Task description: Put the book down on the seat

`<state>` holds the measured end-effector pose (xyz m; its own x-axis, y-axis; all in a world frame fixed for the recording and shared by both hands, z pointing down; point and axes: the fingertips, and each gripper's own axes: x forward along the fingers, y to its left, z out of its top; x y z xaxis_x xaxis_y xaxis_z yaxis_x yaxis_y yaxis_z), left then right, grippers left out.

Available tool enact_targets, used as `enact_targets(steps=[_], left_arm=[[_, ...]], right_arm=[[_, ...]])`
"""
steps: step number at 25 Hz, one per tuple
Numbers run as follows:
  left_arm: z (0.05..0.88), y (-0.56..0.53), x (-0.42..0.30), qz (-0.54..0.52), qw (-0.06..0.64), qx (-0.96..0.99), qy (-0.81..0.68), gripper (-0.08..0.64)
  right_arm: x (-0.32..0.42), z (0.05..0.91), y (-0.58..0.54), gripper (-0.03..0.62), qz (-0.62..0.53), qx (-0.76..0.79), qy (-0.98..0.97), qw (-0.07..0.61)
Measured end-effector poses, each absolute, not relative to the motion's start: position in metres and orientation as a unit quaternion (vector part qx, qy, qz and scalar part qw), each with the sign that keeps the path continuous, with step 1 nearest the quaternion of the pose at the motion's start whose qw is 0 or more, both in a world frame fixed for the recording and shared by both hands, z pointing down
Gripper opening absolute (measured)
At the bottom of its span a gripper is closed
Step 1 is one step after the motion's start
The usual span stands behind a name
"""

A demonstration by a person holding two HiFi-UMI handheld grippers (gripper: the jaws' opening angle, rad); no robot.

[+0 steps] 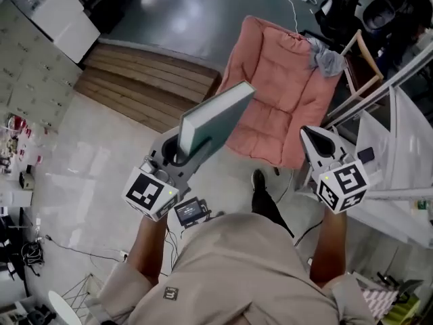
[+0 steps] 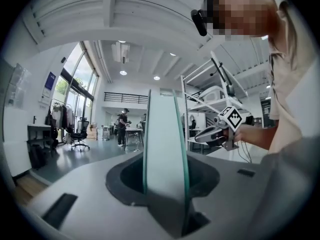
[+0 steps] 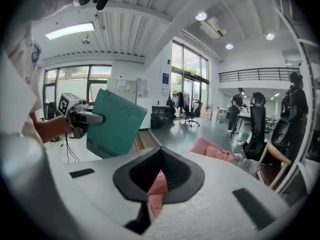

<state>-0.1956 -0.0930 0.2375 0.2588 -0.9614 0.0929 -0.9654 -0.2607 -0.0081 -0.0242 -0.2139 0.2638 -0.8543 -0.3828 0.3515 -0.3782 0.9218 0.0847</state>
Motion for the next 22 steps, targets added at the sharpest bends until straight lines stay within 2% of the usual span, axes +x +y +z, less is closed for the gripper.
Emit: enact_targets(steps=[4,11,22], left_arm=[[0.245,-0.138,-0.22,0.05,0.049,0.748,-0.66,0.153],[0.265,-0.236,-0.24,0.03,0.074,0.724,-0.685,0.153],[0.348,-0.295,-0.247,0.031,0.154,0.7,-0.696,0.153]], right_arm=[[-0.062,0.269,-0.272,-0.008,-0.01,0.135,-0.973,0.188],[-0.083,0.29,-0.379,-0.008,-0.004,0.102,-0.972,0.212],[-0.081,0.365,-0.436,-0.008,0.054,0.087,-0.965,0.241]])
